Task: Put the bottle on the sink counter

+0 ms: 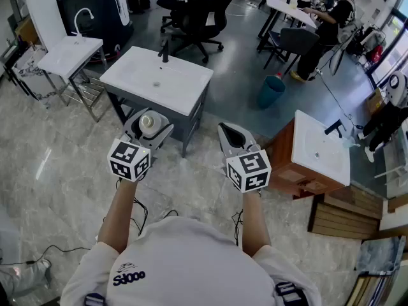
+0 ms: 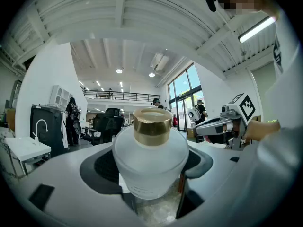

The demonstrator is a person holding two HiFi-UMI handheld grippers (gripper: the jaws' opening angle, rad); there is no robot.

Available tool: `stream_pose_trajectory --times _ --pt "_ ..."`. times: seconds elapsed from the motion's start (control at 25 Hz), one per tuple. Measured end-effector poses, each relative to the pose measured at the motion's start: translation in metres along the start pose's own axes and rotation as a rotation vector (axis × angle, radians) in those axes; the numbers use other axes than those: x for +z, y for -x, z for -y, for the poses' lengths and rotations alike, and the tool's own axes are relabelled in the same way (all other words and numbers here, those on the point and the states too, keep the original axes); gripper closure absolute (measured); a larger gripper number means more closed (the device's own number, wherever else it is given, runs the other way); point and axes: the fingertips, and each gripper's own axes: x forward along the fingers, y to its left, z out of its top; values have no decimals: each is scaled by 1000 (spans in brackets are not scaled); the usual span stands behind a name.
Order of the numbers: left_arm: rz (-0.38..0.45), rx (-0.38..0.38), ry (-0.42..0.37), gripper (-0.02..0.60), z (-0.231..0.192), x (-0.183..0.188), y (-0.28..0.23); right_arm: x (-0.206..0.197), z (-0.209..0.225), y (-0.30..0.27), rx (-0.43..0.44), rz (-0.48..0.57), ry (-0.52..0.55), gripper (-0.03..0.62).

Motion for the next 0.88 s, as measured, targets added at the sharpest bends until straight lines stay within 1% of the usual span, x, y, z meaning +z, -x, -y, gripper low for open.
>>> stream_pose_trajectory --times 0.44,0.88 --pt "-7 15 -1 238 9 0 0 7 6 5 32 48 -52 585" --pt "-35 55 19 238 31 -16 -8 -15 21 11 66 14 -48 585"
